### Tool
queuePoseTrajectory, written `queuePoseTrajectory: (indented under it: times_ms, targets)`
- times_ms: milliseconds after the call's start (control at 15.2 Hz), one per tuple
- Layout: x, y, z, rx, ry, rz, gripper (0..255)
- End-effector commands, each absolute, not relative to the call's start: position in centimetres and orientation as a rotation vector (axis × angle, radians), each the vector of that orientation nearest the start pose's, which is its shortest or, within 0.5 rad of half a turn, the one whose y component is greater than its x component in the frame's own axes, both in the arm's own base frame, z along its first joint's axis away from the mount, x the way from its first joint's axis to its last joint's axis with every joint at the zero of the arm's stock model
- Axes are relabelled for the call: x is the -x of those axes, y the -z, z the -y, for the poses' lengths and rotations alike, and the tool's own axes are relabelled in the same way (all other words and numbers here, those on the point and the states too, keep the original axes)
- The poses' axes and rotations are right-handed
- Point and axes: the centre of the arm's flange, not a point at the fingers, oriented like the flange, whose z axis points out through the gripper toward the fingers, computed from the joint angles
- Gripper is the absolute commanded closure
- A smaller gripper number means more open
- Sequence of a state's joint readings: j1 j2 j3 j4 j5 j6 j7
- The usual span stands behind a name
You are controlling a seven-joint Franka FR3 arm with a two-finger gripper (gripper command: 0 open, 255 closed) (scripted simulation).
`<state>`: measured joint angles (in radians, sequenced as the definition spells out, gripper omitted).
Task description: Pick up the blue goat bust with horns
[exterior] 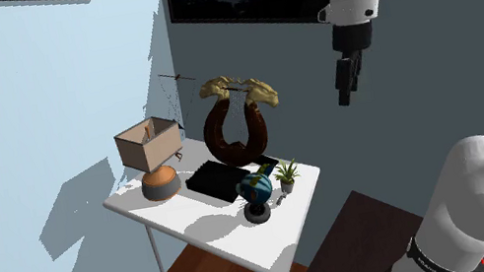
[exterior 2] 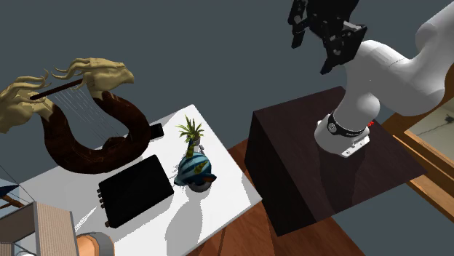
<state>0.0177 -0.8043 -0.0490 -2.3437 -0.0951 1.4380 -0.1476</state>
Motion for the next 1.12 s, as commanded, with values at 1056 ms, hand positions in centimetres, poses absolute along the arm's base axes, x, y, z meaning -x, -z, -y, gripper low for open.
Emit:
queuePoseTrajectory:
  times_ms: [1056]
  targets:
    - [-45.1,-43.4,0.7,3.241,-0.368,0.041,0]
